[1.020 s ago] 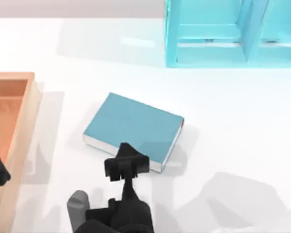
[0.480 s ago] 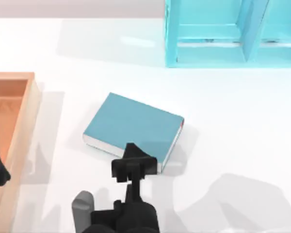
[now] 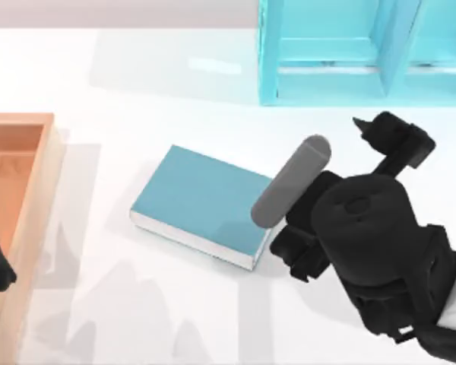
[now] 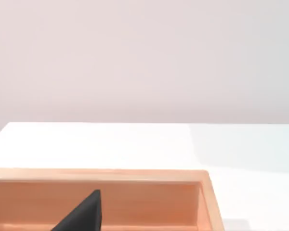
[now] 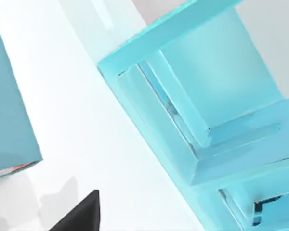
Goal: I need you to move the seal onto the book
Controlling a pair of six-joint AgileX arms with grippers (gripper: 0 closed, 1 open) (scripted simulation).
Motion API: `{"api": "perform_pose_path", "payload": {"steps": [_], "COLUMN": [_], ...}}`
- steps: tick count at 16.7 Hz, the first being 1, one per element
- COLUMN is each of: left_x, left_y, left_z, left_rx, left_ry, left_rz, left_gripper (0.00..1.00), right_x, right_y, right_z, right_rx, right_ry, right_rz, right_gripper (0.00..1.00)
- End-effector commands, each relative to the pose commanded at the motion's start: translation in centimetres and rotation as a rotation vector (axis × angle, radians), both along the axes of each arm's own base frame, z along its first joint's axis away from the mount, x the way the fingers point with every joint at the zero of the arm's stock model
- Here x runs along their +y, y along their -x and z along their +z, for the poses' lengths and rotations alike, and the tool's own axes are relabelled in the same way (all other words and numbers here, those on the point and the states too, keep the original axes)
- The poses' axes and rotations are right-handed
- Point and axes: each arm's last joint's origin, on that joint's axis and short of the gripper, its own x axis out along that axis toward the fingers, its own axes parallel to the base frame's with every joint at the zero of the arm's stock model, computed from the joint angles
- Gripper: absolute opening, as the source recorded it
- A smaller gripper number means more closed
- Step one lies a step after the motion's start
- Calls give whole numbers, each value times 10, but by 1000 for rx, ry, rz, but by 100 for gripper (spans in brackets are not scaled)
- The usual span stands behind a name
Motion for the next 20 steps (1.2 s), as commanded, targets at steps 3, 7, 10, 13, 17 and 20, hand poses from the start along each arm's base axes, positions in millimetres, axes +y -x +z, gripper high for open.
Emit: {"api": "perform_pose_path", "payload": {"steps": [3, 7, 10, 13, 17, 20], "left_x": [0, 0, 0, 0, 0, 0], "left_y": [0, 0, 0, 0, 0, 0], "left_z": [0, 0, 0, 0, 0, 0], "left_rx": [0, 0, 0, 0, 0, 0], "left_ry": [0, 0, 0, 0, 0, 0], "left_rz": [0, 0, 0, 0, 0, 0], "left_gripper": [100, 100, 100, 100, 100, 100], "right_x": [-80, -164, -197, -214, -222, -222], "right_y": [0, 31, 52, 62, 65, 65], "right_z": [26, 21, -4, -29, -44, -44], "right_rx": [-26, -126, -199, -242, -261, -261], "right_ry": [-292, -630, -802, -910, -969, -969], "right_rz": [-88, -170, -210, -237, -246, -246], "right_gripper": [100, 100, 100, 100, 100, 100]}}
